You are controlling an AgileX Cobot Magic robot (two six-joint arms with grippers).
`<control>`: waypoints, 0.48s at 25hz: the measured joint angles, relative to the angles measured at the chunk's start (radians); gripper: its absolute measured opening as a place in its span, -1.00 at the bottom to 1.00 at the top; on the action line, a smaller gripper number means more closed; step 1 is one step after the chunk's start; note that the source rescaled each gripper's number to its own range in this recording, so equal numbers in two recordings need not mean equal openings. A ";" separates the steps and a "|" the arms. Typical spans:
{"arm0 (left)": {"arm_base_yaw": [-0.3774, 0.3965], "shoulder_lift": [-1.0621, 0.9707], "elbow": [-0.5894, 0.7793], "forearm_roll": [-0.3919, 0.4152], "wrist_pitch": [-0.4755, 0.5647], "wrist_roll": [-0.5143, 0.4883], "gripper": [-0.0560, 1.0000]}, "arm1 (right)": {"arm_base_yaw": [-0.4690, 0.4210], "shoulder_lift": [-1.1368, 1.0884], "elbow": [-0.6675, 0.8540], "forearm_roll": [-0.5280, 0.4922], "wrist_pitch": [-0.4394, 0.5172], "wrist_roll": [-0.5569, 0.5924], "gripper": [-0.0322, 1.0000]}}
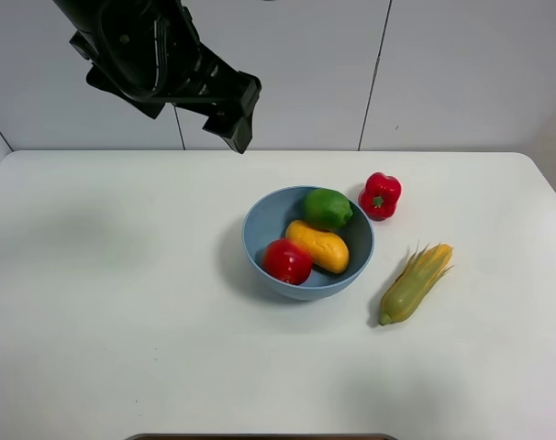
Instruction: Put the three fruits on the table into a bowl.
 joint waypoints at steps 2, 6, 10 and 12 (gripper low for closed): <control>0.015 -0.014 0.005 0.002 0.000 0.001 0.95 | 0.000 0.000 0.000 0.000 0.000 0.000 0.50; 0.063 -0.068 0.084 0.005 -0.001 0.001 0.95 | 0.000 0.000 0.000 0.000 0.000 0.000 0.50; 0.107 -0.174 0.243 0.009 -0.001 0.001 0.95 | 0.000 0.000 0.000 0.000 0.000 0.000 0.50; 0.129 -0.249 0.342 0.009 -0.018 0.001 0.95 | 0.000 0.000 0.000 0.000 0.000 0.000 0.50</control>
